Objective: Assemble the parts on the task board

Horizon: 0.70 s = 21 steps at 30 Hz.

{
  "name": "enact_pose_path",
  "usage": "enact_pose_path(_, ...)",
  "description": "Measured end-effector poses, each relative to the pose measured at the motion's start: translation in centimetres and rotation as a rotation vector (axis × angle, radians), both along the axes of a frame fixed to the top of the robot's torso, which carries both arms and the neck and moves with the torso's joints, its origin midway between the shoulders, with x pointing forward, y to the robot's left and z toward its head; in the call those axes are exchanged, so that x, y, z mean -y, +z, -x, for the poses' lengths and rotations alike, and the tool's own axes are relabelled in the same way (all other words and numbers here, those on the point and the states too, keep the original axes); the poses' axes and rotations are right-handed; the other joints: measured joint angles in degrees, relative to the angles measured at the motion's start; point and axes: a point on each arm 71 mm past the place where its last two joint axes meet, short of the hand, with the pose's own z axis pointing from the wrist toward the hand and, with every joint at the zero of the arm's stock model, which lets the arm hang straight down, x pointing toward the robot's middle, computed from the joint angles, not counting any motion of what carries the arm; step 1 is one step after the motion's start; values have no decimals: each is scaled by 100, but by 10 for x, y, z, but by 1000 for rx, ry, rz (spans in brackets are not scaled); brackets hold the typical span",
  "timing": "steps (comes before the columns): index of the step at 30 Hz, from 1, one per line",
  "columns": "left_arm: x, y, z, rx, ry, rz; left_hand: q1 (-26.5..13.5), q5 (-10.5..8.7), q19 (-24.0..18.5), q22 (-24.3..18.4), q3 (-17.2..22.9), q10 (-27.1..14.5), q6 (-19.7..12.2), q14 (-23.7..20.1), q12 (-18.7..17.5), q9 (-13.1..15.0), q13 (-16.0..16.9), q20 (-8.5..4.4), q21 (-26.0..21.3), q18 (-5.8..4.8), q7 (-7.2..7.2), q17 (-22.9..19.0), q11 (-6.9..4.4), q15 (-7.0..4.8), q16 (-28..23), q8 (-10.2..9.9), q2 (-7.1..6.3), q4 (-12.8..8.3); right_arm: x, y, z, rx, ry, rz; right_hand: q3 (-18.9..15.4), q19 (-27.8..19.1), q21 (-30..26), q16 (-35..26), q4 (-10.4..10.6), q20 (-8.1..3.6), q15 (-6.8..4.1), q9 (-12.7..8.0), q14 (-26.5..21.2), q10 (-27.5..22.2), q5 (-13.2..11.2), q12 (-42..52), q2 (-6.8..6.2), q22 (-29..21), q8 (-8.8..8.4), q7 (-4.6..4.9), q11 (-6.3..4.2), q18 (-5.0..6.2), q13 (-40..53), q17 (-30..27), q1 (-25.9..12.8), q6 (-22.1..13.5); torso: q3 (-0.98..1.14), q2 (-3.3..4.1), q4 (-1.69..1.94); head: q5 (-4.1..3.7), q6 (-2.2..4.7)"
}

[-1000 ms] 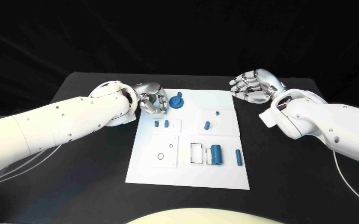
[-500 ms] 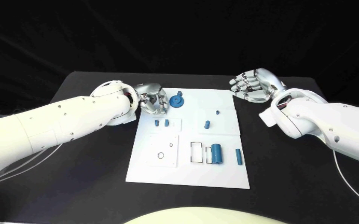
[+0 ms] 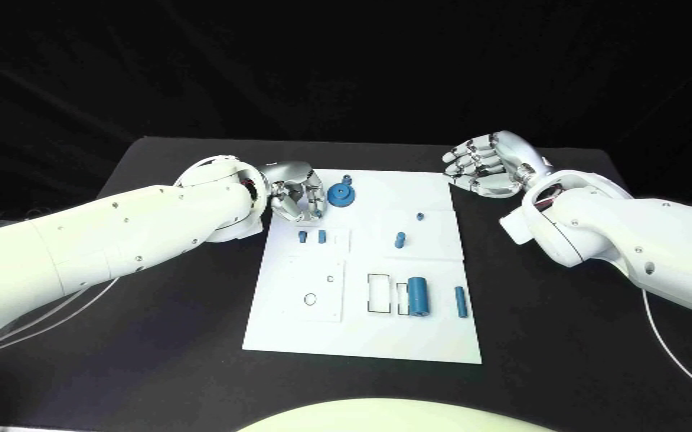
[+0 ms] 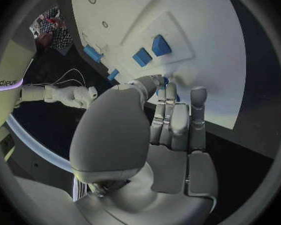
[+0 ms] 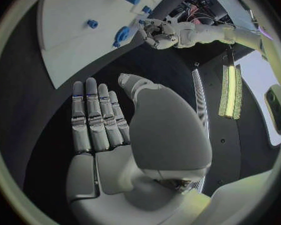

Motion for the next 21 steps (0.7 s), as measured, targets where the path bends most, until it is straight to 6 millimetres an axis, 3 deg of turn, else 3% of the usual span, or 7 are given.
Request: enact_pose_path(21,-1,-2,0,-4,-7,-16,2,-4,0,-29,0,32,36,0,-20,7,-4,0,0,0,-5,-66,8,0,0,-2,-2,0,0,0,0,0,-1,0,0,0,0,0,0,0,0,0,0,0,0,0,0,-6,0,0,0,1,0,-5,0,0,7,-1,-5,-2,-17)
